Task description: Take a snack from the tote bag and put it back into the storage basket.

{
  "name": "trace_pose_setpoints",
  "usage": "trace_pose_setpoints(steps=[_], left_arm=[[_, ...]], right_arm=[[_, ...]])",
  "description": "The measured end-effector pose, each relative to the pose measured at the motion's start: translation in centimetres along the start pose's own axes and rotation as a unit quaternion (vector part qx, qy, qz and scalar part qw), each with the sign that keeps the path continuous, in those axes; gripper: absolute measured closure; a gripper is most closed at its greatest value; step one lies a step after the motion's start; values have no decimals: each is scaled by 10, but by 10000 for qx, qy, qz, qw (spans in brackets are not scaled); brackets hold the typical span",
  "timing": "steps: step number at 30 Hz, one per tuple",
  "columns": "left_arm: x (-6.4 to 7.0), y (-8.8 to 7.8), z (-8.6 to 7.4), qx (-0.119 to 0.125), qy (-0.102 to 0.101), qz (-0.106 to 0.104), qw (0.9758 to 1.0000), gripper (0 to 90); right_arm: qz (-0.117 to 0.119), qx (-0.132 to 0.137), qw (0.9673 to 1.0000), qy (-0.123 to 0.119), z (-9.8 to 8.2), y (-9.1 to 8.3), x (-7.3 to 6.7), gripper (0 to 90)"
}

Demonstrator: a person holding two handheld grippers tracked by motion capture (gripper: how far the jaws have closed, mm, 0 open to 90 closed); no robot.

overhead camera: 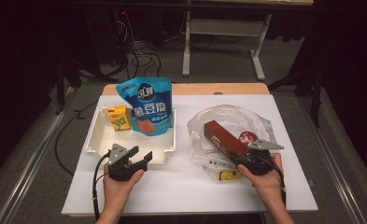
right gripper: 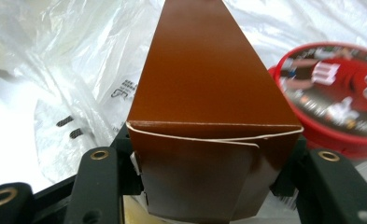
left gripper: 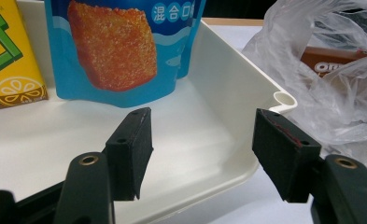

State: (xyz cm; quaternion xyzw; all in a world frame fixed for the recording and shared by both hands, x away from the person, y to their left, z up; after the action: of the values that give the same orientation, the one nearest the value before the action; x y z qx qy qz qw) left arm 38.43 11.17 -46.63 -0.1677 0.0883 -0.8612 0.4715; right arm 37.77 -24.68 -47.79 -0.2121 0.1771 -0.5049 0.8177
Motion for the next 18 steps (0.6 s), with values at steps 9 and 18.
trace_pose_setpoints(steps=[9, 18], left_arm=[[1, 0, 0, 2, 10, -26, 10000, 387], [5, 0, 0, 37, 52, -86, 9999, 387]], right_arm=[[117, 333, 9994, 11, 13, -17, -8, 466], [169, 579, 9982, -22, 23, -33, -9, 467]])
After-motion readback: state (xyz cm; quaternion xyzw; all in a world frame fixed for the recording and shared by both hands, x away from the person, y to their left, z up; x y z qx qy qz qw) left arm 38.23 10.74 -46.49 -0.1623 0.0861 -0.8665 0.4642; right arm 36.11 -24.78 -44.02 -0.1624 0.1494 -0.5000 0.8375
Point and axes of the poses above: each handheld gripper's, and its own axes: y roughly forward along the jaws, z roughly out of its top, x roughly to its right, the point moved 7 cm from there along y, roughly forward along the jaws, and after that the axes turned 7 degrees about x, right-handed, at the moved point
